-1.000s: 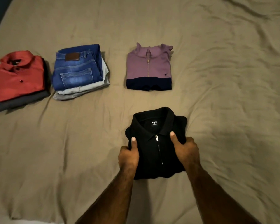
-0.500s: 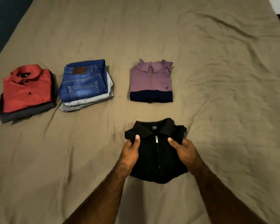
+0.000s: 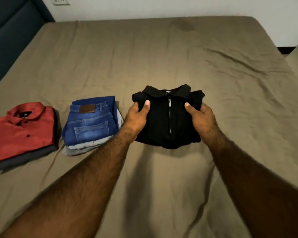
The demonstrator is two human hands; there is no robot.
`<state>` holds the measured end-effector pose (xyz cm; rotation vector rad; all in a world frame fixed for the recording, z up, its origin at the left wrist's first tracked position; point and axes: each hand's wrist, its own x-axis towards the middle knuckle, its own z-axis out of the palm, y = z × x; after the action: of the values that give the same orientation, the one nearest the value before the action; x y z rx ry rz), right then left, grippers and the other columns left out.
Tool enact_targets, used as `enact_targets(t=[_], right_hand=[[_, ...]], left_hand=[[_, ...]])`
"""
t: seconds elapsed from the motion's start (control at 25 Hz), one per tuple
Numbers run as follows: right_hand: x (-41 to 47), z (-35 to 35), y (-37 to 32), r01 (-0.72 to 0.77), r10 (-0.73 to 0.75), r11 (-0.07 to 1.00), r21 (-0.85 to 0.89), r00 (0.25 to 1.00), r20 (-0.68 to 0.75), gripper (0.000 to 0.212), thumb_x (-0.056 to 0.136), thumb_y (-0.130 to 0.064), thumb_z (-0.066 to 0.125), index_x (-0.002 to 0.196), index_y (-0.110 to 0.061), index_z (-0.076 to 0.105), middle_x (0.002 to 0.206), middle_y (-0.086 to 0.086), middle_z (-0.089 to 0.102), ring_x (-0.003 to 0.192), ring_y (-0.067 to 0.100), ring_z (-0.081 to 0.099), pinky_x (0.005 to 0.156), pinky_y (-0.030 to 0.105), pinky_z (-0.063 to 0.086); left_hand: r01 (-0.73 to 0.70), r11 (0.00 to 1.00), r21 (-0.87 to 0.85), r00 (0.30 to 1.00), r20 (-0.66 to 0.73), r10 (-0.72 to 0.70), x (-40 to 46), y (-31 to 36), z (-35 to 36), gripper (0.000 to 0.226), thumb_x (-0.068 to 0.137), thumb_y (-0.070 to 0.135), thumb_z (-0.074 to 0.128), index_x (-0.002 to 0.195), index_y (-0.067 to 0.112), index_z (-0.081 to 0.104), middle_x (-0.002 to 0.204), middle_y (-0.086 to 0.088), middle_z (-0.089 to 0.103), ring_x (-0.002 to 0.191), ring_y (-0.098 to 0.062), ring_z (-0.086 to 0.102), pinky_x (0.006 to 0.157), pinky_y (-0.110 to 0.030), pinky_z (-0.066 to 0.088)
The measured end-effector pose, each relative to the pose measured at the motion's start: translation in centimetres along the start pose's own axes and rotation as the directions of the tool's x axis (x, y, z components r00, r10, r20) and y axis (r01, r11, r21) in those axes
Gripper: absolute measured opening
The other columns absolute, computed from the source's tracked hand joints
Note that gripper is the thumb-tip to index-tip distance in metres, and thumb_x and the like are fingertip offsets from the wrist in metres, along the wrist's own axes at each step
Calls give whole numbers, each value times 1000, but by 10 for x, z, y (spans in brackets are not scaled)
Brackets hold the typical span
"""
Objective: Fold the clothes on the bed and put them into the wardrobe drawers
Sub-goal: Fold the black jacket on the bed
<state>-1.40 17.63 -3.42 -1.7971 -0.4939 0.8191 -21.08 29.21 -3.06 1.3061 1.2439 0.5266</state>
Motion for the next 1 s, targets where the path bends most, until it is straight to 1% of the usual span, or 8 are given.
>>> enact_targets(t=[0.08,0.16,0.28,0.36,0.44,0.64,0.88,1.0], right_hand=[[26,3,6,-30,13,964,-266,998,-64,60,93,-61,64,135,-19,59,123,3,69,117,29,66,100,44,55],[45,4,25,-82,-24,788,-610,986,-163,72,98,-59,59,149,-11,42,142,17,56,129,40,55,103,51,50],[74,12,68,151,-248,537,-830,969,16,76,101,-57,52,159,-14,31,160,19,38,144,40,41,111,56,43],[81,25,95,317,-311,407,-857,930,196,74,102,-60,42,163,-20,28,170,16,25,154,37,29,116,57,36],[87,42,116,402,-319,356,-844,901,294,75,101,-63,31,165,-23,26,174,14,16,158,36,21,119,57,31],[124,57,165,364,-179,376,-852,931,318,76,101,-65,11,168,-29,6,176,5,-4,163,25,-4,128,58,15],[150,69,203,357,-254,337,-872,926,281,73,104,-57,18,168,-24,10,176,7,0,163,25,0,129,55,12],[161,78,207,335,-131,329,-883,942,309,72,104,-57,16,168,-26,6,176,5,-3,163,24,-2,130,54,8]], left_hand=[[31,962,270,991,-137,7,28,-1,4,58,100,62,56,143,22,54,132,-2,66,121,-28,63,102,-42,53],[120,748,653,951,-292,102,42,-15,11,62,102,52,57,147,13,43,143,-12,56,128,-35,56,100,-46,52],[-192,432,881,912,-2,410,65,-53,40,73,104,50,47,163,13,24,168,-16,27,152,-35,31,121,-51,36],[-370,245,896,873,246,420,79,-76,57,74,107,51,35,168,18,10,176,-10,4,162,-29,7,129,-52,18],[-404,160,901,876,331,351,100,-96,66,73,108,51,27,169,20,1,177,-7,-7,163,-26,-7,131,-53,8],[-374,181,909,918,336,210,146,-153,80,74,104,60,3,166,24,-14,174,-3,-22,160,-23,-21,131,-52,-4],[-369,178,912,911,318,261,174,-185,97,73,105,55,9,168,22,-10,175,-4,-18,161,-23,-20,131,-52,-5],[-356,179,917,930,329,166,186,-190,100,71,108,53,11,167,23,-11,175,-2,-19,161,-23,-20,130,-51,-7]])
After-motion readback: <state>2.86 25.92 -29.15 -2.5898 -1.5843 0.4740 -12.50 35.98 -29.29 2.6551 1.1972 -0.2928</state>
